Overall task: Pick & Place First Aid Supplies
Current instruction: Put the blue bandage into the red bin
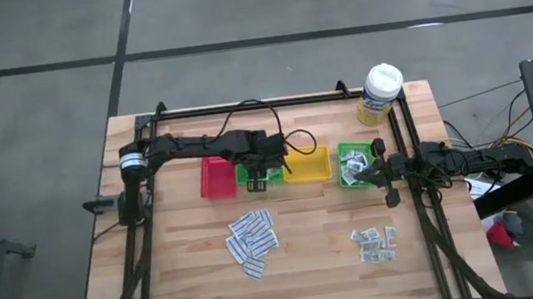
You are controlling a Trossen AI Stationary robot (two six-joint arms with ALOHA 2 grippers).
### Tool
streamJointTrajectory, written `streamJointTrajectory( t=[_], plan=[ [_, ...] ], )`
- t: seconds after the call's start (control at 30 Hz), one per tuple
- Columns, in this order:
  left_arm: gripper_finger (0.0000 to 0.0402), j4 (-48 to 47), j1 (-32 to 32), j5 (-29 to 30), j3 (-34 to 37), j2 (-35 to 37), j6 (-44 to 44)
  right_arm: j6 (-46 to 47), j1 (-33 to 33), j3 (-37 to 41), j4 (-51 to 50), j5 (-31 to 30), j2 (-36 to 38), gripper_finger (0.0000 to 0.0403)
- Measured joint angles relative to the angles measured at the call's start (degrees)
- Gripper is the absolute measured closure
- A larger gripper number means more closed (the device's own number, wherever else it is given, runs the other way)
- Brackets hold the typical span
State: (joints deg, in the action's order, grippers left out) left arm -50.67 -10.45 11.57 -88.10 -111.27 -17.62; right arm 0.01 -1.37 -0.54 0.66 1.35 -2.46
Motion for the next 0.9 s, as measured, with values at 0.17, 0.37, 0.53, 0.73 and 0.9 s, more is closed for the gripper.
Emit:
streamJointTrajectory(
  t=[0.17,0.37,0.53,0.73,0.9],
  plan=[
    [0.0239,-17.36,0.44,0.0,-7.74,0.07,10.19,0.0,0.0,0.0,0.01,0.02,0.0,0.0394],
    [0.0239,-28.78,2.22,-0.3,-11.59,1.87,28.25,0.0,0.0,0.0,-0.01,0.01,0.02,0.0394],
    [0.0239,-29.48,4.93,-0.22,-9.13,4.12,35.97,1.03,0.02,-0.01,0.01,-0.01,0.01,0.0394],
    [0.0239,-29.86,9.79,-0.36,-4.49,4.71,43.55,1.45,0.02,0.0,-0.01,0.01,-0.03,0.0394],
    [0.0239,-29.38,14.42,-2.35,-0.1,4.71,51.7,1.54,0.0,0.0,-0.02,0.02,-0.04,0.0394]
  ],
)
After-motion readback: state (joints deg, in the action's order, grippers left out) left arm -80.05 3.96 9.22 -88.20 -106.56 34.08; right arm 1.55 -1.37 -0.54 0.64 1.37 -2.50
